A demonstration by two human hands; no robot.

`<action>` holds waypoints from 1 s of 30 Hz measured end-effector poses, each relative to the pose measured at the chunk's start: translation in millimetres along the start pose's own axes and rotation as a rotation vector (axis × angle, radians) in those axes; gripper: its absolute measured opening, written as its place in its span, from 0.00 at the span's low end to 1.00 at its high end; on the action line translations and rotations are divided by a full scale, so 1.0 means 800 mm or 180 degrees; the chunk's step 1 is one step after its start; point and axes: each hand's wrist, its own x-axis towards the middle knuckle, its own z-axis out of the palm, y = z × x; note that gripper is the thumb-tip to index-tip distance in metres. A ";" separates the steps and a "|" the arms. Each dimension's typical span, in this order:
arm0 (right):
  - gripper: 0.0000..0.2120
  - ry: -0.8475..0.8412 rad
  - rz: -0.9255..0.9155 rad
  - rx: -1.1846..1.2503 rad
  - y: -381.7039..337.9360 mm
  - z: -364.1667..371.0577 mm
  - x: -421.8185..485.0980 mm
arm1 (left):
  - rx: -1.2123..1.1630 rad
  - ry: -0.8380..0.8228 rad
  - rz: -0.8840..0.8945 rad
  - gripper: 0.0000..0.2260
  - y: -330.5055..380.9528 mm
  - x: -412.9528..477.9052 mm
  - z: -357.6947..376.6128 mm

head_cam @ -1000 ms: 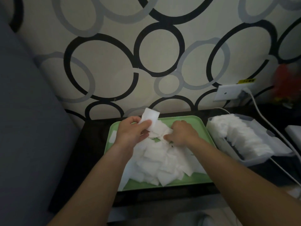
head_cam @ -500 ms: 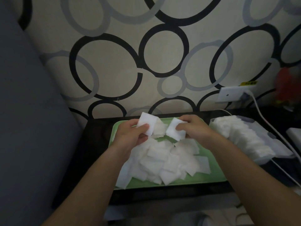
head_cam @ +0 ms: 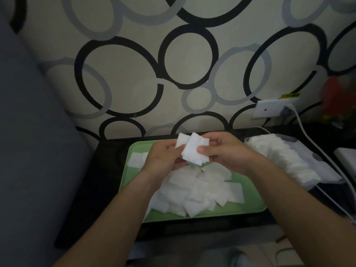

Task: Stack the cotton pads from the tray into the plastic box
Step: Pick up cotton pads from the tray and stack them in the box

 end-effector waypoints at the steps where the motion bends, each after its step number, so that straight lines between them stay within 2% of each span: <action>1: 0.17 0.0050 -0.0009 -0.0003 0.001 0.000 0.002 | -0.0009 -0.0075 0.0015 0.05 0.001 -0.002 0.002; 5: 0.20 0.0415 -0.0021 0.0051 0.003 0.002 0.007 | 0.0080 -0.0234 0.0003 0.07 0.002 -0.002 0.006; 9: 0.25 0.0440 -0.0004 0.0066 0.002 0.004 0.006 | 0.0092 -0.0290 -0.0089 0.10 0.004 -0.004 0.007; 17: 0.16 0.0619 -0.0087 -0.0514 -0.003 0.004 0.004 | 0.0094 -0.0383 -0.0247 0.11 0.009 -0.007 0.005; 23: 0.17 0.0764 -0.0081 -0.0733 -0.005 0.007 0.004 | -0.0233 -0.0375 -0.0430 0.09 0.009 -0.005 0.005; 27: 0.17 0.0853 -0.0107 -0.0707 -0.007 0.006 0.002 | -0.0316 -0.0730 -0.0419 0.10 0.003 -0.004 -0.002; 30: 0.16 0.0889 -0.0119 -0.0437 -0.006 0.004 0.003 | -0.0491 -0.0809 -0.0387 0.10 0.004 -0.005 -0.004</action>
